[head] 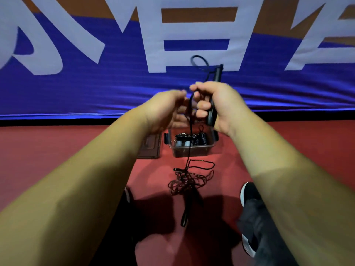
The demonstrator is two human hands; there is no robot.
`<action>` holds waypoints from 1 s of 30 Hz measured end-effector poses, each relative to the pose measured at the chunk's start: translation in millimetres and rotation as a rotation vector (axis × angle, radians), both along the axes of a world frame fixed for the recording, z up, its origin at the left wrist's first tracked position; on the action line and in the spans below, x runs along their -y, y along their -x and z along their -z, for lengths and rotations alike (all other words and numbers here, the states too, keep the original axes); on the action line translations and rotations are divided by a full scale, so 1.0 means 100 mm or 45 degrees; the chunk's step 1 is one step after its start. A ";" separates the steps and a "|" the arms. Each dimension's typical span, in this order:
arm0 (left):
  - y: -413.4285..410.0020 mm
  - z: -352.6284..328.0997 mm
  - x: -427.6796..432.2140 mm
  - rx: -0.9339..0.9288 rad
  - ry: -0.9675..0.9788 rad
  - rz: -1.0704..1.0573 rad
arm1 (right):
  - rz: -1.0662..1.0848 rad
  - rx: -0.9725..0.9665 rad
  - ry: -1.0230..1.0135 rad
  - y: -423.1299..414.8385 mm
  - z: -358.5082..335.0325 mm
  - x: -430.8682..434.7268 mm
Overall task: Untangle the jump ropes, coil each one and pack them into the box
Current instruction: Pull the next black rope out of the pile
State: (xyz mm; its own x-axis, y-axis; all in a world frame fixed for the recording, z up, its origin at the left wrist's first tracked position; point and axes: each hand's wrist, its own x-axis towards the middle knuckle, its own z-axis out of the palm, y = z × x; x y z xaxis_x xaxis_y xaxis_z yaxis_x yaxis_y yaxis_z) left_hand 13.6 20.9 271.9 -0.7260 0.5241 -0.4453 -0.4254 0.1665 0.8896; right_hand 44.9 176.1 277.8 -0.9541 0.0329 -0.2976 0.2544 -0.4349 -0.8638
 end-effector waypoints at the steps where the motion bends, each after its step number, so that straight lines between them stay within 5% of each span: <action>1: -0.02 0.06 0.00 0.035 0.045 0.134 | 0.024 -0.019 0.063 0.00 -0.03 -0.02; 3: -0.01 0.16 0.00 0.015 0.098 0.325 | 0.098 -0.054 0.186 0.03 -0.06 -0.08; 7: 0.05 0.30 0.01 -0.443 0.362 0.434 | 0.207 -0.111 0.347 0.08 -0.08 -0.22; 10: 0.13 0.21 0.01 -0.482 0.296 0.156 | 0.209 -0.068 0.025 0.14 -0.03 -0.27; 13: 0.21 -0.01 0.00 -0.439 0.009 -0.208 | 0.172 0.046 -0.460 0.16 0.10 -0.27; 16: 0.27 -0.15 0.00 -0.302 -0.288 -0.433 | 0.059 0.153 -0.671 0.14 0.24 -0.19; 22: 0.37 -0.17 -0.03 -0.026 -0.580 -0.721 | -0.598 0.272 -0.482 0.00 0.24 -0.02; 26: 0.46 -0.07 0.01 0.075 -0.661 -0.948 | -0.515 0.197 -0.353 0.00 0.20 0.02; 30: 0.45 0.03 0.04 0.052 -0.186 -0.680 | -0.241 0.072 -0.139 0.04 0.17 0.04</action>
State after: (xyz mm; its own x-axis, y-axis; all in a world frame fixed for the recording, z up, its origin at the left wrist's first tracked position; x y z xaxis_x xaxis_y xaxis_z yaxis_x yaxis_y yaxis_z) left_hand -31.5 16.7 269.4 -0.8915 0.1463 -0.4288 -0.4515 -0.2060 0.8682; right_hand 40.6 172.1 260.8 -0.9282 -0.1105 -0.3554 0.3721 -0.2795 -0.8851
